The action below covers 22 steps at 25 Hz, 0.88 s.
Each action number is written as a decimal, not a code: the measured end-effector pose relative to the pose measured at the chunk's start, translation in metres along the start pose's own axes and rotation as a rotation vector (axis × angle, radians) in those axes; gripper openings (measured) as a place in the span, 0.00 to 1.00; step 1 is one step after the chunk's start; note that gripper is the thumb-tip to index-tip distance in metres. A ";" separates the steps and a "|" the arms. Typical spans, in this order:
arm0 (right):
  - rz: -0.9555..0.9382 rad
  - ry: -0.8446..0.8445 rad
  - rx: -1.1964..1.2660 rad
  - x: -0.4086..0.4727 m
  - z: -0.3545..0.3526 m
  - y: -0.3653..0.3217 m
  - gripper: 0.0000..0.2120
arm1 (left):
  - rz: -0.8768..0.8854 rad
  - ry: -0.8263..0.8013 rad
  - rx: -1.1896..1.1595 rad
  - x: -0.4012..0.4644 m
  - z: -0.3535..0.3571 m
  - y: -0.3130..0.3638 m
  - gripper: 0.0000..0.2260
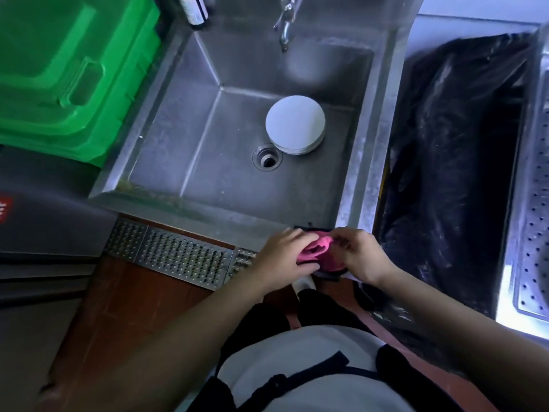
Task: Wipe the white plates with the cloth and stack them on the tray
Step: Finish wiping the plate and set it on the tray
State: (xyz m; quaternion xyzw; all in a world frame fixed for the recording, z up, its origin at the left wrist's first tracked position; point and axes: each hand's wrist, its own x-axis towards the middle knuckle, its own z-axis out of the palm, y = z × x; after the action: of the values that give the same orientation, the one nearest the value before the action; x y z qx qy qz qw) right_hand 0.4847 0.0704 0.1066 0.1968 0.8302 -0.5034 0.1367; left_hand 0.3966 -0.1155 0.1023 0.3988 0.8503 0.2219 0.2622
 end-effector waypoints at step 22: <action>-0.033 0.171 1.198 0.022 -0.043 -0.160 0.06 | -0.076 0.053 -1.098 0.048 -0.217 -0.005 0.05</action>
State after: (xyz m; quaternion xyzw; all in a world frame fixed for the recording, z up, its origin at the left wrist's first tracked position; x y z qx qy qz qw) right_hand 0.3893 0.0459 0.2421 0.2664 0.4131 -0.8678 -0.0729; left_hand 0.2321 -0.1169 0.2520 0.1669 0.6298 0.6331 0.4180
